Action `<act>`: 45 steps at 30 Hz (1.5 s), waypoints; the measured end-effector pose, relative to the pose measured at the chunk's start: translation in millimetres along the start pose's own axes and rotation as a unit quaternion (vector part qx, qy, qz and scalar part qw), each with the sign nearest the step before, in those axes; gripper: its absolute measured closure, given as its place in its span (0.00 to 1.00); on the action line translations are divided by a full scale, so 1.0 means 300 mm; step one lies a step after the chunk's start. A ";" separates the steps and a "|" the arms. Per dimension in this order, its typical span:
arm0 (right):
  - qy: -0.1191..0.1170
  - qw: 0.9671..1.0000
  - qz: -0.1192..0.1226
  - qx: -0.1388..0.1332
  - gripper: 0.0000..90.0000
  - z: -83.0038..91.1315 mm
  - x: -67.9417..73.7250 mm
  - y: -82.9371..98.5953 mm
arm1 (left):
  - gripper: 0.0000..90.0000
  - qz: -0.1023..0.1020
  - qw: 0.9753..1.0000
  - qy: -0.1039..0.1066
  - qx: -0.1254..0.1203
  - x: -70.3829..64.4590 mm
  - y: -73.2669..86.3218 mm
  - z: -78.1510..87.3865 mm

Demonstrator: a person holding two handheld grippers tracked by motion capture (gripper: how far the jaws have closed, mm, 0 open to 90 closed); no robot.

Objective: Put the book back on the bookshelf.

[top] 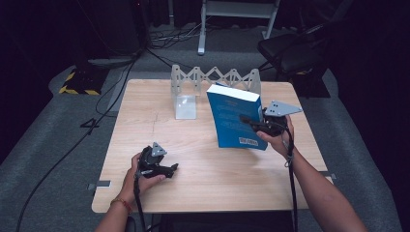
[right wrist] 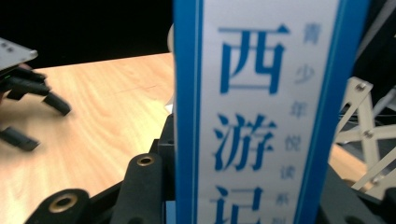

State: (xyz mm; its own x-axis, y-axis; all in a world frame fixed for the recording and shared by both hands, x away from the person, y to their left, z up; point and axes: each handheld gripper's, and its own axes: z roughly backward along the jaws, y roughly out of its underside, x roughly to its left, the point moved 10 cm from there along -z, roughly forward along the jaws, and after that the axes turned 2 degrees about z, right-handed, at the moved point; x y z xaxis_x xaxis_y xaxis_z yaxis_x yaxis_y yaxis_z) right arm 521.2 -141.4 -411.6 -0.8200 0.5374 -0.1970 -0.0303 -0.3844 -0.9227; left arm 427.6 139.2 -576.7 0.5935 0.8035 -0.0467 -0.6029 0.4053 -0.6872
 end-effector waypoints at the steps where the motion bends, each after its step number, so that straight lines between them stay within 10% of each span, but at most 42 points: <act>1: 0.005 1.000 0.004 0.001 0.69 -0.008 -0.008 -0.012 | 0.17 0.000 1.000 0.000 0.000 0.000 0.000 0.000; 5: 0.030 0.999 0.043 0.012 0.69 -0.033 -0.028 -0.037 | 0.17 0.000 1.000 0.000 0.000 0.000 0.000 0.000; 22: 0.113 0.993 0.023 0.021 0.69 -0.059 -0.222 -0.079 | 0.17 -0.001 1.000 0.000 0.000 0.001 0.000 0.000; 36: 0.178 0.983 -0.039 -0.008 0.69 -0.129 -0.292 -0.069 | 0.17 -0.001 1.000 0.001 0.000 0.000 0.000 0.000; 45: 0.198 0.978 -0.063 -0.021 0.69 -0.072 -0.297 -0.025 | 0.17 -0.003 1.000 0.000 0.001 0.000 0.001 0.002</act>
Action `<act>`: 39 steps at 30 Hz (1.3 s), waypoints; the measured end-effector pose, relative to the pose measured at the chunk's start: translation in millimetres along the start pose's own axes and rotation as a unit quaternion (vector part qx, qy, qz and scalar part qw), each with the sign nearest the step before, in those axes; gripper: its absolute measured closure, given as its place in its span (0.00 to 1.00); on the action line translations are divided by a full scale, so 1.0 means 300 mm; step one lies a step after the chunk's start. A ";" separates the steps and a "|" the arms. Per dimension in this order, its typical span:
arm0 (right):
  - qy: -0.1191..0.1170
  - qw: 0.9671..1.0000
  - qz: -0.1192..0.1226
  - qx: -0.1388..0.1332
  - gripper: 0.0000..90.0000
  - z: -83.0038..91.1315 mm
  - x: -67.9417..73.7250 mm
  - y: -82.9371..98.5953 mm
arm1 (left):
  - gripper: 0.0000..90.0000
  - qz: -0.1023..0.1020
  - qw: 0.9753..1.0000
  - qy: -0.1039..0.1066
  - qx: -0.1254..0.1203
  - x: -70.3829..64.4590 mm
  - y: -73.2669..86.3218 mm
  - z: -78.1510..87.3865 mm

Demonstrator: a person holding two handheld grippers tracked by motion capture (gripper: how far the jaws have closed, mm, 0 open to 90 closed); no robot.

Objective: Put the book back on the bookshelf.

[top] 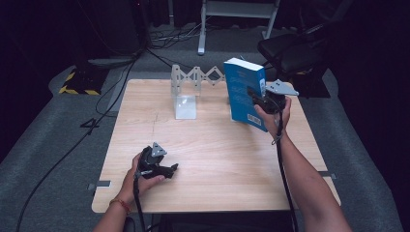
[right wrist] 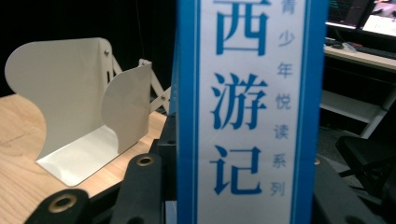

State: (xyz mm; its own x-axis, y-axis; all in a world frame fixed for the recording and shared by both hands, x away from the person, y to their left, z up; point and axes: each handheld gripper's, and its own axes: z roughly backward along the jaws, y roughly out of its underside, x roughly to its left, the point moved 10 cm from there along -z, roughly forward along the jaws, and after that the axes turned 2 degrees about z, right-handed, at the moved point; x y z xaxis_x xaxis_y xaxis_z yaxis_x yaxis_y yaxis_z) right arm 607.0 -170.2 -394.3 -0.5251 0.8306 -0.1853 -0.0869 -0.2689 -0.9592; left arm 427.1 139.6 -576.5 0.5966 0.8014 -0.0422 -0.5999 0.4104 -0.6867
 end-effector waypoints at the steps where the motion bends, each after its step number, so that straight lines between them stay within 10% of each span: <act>1: 0.003 1.000 -0.006 -0.003 0.69 0.004 -0.007 0.005 | 0.17 -0.001 1.000 0.000 0.001 0.000 0.000 0.000; 23: 0.036 0.997 -0.051 -0.036 0.68 -0.039 -0.057 0.070 | 0.17 -0.014 1.000 0.005 0.000 -0.003 -0.001 -0.001; 39: -0.016 0.999 -0.048 -0.019 0.67 0.054 -0.062 0.154 | 0.18 -0.011 1.000 0.011 -0.001 -0.008 -0.002 -0.003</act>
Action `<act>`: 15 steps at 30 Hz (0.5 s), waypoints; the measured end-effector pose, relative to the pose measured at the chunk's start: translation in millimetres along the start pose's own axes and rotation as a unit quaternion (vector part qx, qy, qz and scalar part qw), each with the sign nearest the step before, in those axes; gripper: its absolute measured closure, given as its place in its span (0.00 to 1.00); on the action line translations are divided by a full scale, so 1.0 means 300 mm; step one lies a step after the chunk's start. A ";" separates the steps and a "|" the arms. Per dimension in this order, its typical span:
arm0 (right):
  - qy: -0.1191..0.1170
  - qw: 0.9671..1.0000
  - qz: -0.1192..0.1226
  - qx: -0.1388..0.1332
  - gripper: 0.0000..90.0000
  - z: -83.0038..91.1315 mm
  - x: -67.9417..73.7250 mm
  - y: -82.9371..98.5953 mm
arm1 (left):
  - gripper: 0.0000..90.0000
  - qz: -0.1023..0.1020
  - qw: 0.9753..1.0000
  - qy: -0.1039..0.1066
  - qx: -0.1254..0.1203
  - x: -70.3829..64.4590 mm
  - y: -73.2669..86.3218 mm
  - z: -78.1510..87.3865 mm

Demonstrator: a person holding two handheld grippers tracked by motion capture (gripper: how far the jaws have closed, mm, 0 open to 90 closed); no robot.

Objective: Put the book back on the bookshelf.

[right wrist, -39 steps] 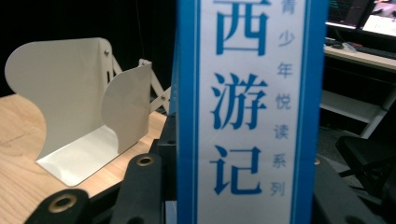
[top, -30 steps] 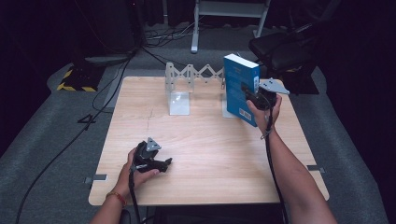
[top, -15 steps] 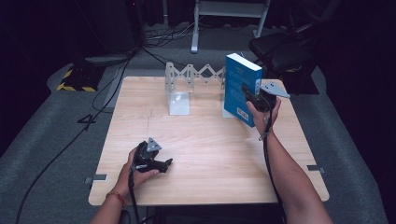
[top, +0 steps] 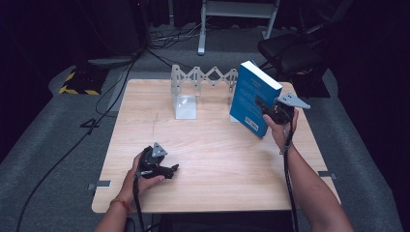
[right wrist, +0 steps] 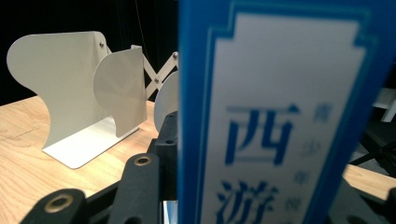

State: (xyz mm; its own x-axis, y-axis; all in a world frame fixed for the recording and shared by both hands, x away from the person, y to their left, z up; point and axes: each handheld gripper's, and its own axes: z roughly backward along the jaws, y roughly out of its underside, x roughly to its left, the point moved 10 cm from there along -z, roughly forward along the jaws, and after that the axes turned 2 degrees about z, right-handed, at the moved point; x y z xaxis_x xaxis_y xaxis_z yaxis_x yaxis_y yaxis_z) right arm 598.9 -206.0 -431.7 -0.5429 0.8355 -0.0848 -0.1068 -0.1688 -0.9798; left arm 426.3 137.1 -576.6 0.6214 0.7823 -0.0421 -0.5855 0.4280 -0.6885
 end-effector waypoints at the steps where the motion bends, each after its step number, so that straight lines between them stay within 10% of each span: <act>1: -0.001 1.000 0.001 0.000 0.67 0.004 0.000 0.004 | 0.18 0.000 1.000 -0.001 -0.001 0.000 0.000 0.000; 15: 0.004 1.000 0.009 0.002 0.66 0.054 0.001 0.040 | 0.18 -0.001 1.000 0.000 0.000 0.000 0.000 0.000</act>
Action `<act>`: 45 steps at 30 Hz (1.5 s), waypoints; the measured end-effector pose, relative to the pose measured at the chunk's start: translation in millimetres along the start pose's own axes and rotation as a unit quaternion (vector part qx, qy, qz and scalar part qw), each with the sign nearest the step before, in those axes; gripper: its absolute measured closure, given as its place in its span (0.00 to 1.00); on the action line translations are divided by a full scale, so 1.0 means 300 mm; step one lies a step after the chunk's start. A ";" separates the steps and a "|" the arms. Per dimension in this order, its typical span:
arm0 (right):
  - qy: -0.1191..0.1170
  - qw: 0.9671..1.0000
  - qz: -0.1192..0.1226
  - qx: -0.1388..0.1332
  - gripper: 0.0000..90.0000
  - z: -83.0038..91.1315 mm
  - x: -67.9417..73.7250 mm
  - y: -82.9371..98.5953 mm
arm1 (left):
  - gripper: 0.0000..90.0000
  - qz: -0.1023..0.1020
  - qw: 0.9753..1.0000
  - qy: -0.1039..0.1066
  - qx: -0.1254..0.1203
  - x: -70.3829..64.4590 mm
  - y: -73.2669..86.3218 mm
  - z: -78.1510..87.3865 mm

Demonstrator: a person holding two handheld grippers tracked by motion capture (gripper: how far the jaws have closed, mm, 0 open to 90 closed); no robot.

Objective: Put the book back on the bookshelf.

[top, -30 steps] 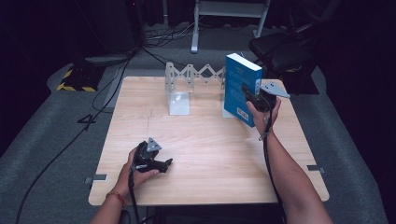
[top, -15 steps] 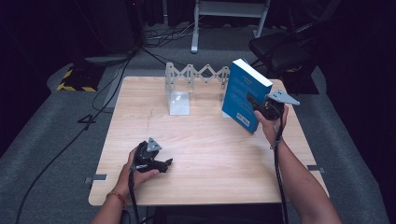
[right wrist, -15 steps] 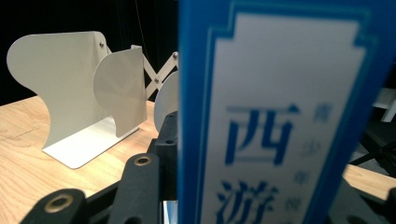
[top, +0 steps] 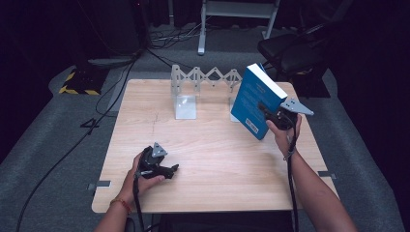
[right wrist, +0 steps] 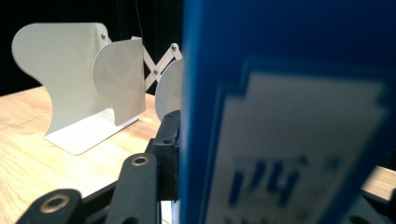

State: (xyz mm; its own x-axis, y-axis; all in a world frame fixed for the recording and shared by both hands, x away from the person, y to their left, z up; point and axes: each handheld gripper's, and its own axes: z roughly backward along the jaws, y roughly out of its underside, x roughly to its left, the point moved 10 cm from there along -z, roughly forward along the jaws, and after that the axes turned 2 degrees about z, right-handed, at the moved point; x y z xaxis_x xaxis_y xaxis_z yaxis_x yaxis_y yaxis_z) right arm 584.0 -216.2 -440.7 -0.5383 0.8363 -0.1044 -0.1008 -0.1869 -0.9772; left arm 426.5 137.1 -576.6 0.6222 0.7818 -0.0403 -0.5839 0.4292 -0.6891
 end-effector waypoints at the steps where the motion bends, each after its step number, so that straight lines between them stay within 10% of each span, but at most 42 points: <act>1: 0.001 1.000 0.005 0.001 0.65 0.003 0.003 0.005 | 0.18 0.001 1.000 0.000 -0.001 -0.001 0.000 -0.001; 18: -0.040 0.998 -0.025 0.040 0.68 0.086 0.015 0.174 | 0.18 0.001 1.000 0.000 -0.001 -0.001 0.000 -0.001; 45: 0.047 0.997 -0.043 0.042 0.69 -0.102 0.040 0.124 | 0.17 -0.006 1.000 0.002 -0.002 0.000 -0.006 -0.005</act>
State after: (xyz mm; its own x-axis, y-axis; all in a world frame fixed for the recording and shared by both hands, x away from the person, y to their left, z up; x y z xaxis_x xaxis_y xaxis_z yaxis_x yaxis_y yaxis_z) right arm 599.4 -197.3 -484.1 -0.4450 0.8946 -0.0410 -0.2146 -0.1510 -0.9650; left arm 428.3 135.7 -576.2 0.6315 0.7746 -0.0344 -0.5738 0.4371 -0.6926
